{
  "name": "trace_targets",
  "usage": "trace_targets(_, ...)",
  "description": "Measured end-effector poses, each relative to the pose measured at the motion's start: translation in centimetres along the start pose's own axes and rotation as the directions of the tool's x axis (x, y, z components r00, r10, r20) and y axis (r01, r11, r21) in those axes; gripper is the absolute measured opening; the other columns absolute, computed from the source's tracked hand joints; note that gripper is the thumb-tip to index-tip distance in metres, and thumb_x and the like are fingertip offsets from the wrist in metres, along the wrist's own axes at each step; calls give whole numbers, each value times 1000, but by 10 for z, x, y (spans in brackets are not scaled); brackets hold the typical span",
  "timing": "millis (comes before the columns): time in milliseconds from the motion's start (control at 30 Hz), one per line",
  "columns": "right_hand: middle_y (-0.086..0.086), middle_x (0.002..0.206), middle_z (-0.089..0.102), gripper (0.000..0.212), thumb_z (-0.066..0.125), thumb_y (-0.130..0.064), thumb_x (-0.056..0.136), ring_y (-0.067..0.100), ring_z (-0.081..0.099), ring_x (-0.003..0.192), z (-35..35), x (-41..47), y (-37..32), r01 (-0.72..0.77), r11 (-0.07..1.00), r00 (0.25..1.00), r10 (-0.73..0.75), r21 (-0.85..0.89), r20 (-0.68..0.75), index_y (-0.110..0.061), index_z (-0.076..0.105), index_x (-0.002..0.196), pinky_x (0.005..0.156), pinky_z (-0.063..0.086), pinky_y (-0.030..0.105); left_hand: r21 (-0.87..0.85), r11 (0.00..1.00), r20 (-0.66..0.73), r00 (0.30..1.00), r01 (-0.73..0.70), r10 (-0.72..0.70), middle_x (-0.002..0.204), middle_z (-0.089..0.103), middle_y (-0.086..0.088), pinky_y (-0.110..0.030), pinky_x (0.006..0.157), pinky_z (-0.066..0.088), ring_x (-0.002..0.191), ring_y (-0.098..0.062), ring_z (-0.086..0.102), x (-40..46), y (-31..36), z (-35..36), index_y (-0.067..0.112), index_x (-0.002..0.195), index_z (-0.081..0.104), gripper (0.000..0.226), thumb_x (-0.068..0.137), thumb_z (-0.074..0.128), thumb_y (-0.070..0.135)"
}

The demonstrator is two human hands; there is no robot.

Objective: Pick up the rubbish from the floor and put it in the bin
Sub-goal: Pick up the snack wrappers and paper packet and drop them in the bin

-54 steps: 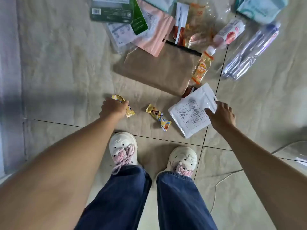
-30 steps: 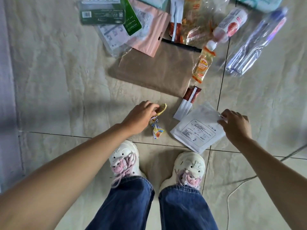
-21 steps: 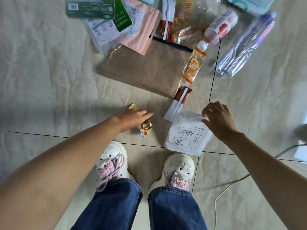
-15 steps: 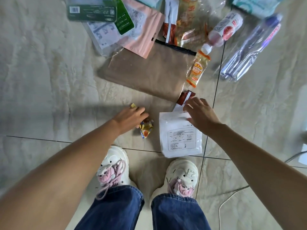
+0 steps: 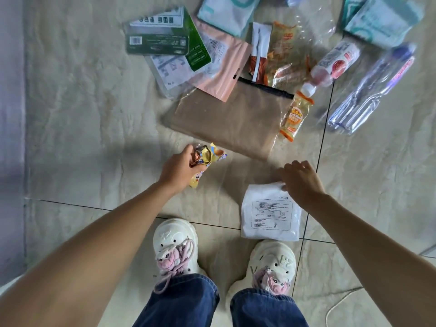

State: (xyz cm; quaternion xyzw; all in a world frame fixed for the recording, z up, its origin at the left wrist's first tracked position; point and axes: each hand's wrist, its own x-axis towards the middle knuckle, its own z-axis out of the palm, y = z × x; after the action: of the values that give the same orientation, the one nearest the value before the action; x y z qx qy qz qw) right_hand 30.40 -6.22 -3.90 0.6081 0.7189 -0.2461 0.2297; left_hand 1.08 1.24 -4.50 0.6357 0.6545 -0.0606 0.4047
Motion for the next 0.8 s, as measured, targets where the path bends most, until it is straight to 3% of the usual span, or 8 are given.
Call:
trace_targets(133, 4, 90, 70, 28, 74, -19, 75, 29, 62, 87, -12, -13, 16, -209, 898, 970, 241, 388, -34, -15, 63, 100, 81, 43, 35, -392, 901, -133, 958, 184, -254, 94, 73, -11, -31, 71, 46, 90, -30, 67, 23, 23, -25, 8, 94, 64, 29, 74, 76, 25)
trace_targets(233, 3, 68, 58, 16, 76, -14, 71, 25, 57, 59, -38, -9, 30, -319, 465, 892, 442, 826, 96, -20, 62, 69, 49, 51, 21, -396, 892, -208, 925, 219, -319, 98, 72, -16, -29, 73, 47, 95, -33, 65, 52, 34, -42, 5, 97, 70, 32, 76, 73, 28)
trace_targets(300, 5, 63, 58, 19, 76, -12, 73, 21, 53, 54, -51, 3, 37, -310, 186, 854, 486, 932, 187, -18, 61, 62, 43, 44, 20, -327, 913, -244, 911, 246, -333, 108, 68, -20, -38, 87, 50, 105, -36, 61, 72, 35, -51, 1, 102, 70, 41, 75, 74, 32)
trace_targets(367, 9, 72, 63, 8, 75, -11, 76, 21, 56, 63, -59, 18, 35, -314, -42, 819, 494, 949, 292, -10, 67, 75, 54, 45, 25, -280, 914, -235, 903, 292, -360, 115, 63, -21, -43, 95, 49, 110, -37, 59, 88, 32, -55, 1, 107, 69, 47, 75, 74, 35)
trace_targets(467, 16, 93, 64, 32, 73, -13, 79, 25, 59, 75, -54, 46, 16, -375, -295, 765, 436, 879, 473, 4, 64, 105, 54, 46, 26, -349, 866, -167, 885, 358, -434, 111, 68, -21, -44, 93, 53, 104, -36, 65, 101, 23, -52, 2, 107, 70, 45, 75, 74, 34)
trace_targets(567, 15, 96, 62, 29, 75, -18, 78, 27, 60, 77, -43, 68, -16, -405, -465, 676, 427, 787, 600, -1, 61, 98, 57, 47, 29, -328, 856, -155, 871, 400, -466, 110, 69, -20, -42, 91, 54, 101, -35, 66, 103, 16, -47, 4, 107, 69, 44, 77, 71, 36)
trace_targets(667, 9, 85, 61, 31, 79, -25, 73, 28, 60, 75, -36, 82, -35, -400, -518, 550, 525, 756, 650, -5, 55, 78, 60, 50, 32, -321, 855, -111, 880, 408, -462, 107, 71, -17, -37, 87, 52, 100, -33, 66, 102, 13, -45, 8, 106, 68, 38, 80, 68, 36)
trace_targets(800, 8, 65, 57, 46, 81, -27, 70, 24, 56, 54, -32, 80, -40, -457, -529, 517, 497, 715, 697, -3, 53, 97, 60, 50, 33, -353, 842, -65, 886, 409, -458, 113, 69, -16, -39, 93, 50, 107, -33, 63, 98, 4, -47, 9, 110, 67, 35, 83, 66, 31)
